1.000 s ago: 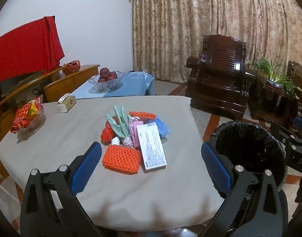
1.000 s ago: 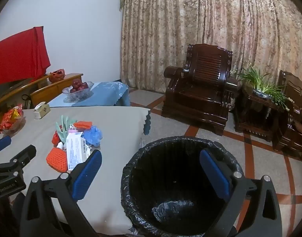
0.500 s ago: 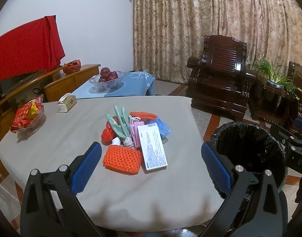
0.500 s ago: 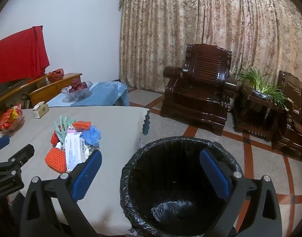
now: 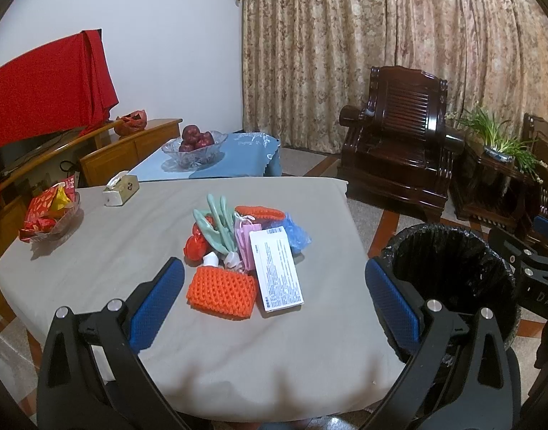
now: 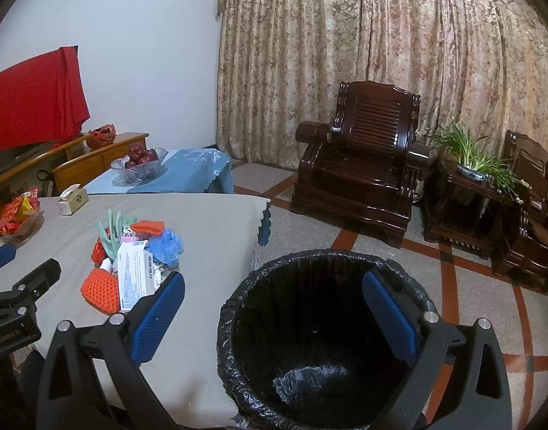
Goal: Collect trash
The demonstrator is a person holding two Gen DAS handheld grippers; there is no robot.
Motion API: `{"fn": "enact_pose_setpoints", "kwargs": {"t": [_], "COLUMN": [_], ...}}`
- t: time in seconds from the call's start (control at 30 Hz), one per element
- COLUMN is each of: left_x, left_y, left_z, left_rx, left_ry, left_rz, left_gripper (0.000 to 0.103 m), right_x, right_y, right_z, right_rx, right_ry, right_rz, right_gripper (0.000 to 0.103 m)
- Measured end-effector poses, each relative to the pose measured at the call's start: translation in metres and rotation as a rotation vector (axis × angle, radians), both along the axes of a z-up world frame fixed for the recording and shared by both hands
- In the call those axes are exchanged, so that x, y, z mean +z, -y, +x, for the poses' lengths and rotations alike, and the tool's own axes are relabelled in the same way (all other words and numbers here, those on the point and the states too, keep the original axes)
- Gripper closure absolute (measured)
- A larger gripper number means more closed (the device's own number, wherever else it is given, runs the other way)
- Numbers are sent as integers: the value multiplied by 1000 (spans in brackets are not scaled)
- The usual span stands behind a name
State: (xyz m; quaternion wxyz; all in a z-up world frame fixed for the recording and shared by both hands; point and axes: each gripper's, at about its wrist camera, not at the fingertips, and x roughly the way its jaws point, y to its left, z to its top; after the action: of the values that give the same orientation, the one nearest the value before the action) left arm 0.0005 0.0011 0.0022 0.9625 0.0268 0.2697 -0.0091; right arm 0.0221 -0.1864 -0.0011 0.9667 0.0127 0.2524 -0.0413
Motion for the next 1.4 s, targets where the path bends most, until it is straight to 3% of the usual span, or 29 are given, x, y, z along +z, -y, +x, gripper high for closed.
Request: {"fn": "enact_pose_setpoints", "kwargs": {"t": [1.4], "left_x": [6], "left_y": [-5], "left_z": [3], "left_rx": [0], "left_ry": [1], "left_rz": [-4], "left_gripper": [5], "right_x": [10], "right_y": [8], "right_z": [-2], "right_rx": [-3], "right_ry": [-7], "right_rz": [-7], "right_gripper": [6]}}
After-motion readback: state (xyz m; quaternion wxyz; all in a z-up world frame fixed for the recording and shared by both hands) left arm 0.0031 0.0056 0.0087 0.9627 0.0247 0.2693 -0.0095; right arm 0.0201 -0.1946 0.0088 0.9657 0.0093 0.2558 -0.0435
